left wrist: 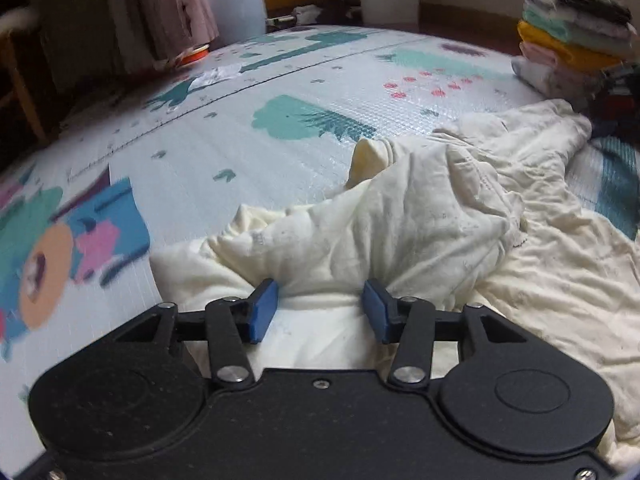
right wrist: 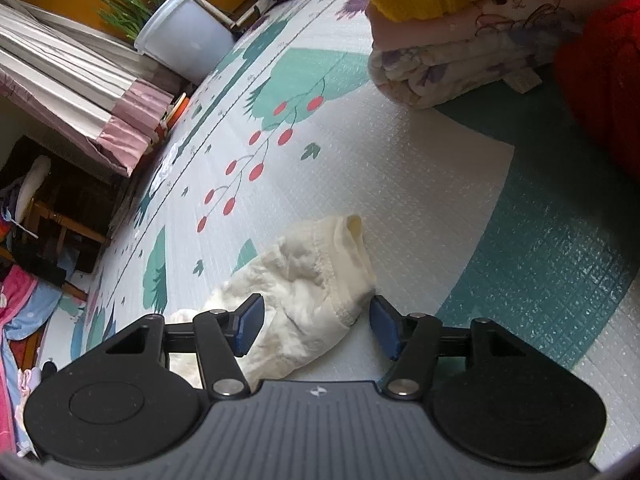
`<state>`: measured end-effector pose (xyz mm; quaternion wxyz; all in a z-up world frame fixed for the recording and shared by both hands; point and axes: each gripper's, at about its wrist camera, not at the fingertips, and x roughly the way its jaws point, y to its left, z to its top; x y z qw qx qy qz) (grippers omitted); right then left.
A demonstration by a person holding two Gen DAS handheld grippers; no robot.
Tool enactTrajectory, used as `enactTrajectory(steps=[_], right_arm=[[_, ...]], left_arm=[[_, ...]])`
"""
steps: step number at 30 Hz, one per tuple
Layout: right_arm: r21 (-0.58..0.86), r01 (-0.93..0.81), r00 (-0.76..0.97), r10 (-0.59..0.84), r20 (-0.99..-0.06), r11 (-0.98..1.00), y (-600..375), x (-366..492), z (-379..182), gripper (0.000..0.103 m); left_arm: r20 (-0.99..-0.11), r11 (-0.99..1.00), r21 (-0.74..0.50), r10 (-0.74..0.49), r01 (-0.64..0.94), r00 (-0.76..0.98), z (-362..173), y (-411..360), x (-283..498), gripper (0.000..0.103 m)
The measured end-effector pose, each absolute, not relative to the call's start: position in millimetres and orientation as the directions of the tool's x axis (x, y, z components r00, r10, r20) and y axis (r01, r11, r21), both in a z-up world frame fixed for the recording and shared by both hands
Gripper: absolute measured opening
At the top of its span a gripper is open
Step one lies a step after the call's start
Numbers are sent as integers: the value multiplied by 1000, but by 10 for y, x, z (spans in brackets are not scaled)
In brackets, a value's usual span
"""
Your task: Fold clothes
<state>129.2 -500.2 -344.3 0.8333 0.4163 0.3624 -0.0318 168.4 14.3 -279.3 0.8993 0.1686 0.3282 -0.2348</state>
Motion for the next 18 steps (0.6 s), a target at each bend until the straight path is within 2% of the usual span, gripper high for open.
enactTrajectory(steps=[4, 8, 10, 15, 18], right_arm=[[680, 369, 746, 235, -624, 634, -5009, 1274, -3464, 55], [702, 383, 752, 238, -614, 600, -5033, 1262, -3502, 25], [716, 388, 771, 222, -598, 581, -5046, 1223, -3488, 17], [746, 347, 819, 204, -536, 568, -5014, 1172, -3315, 15], [678, 239, 840, 203, -504, 695, -4824, 1233, -2990, 15]], left_arm=[[-608, 869, 85, -343, 488, 716, -2543, 250, 1437, 48], [-595, 877, 35, -368, 480, 715, -2447, 263, 1144, 48], [-604, 869, 27, -380, 494, 701, -2452, 233, 1044, 49], [-620, 862, -14, -405, 507, 672, -2473, 220, 905, 50], [-627, 867, -80, -428, 493, 651, -2461, 271, 886, 50]])
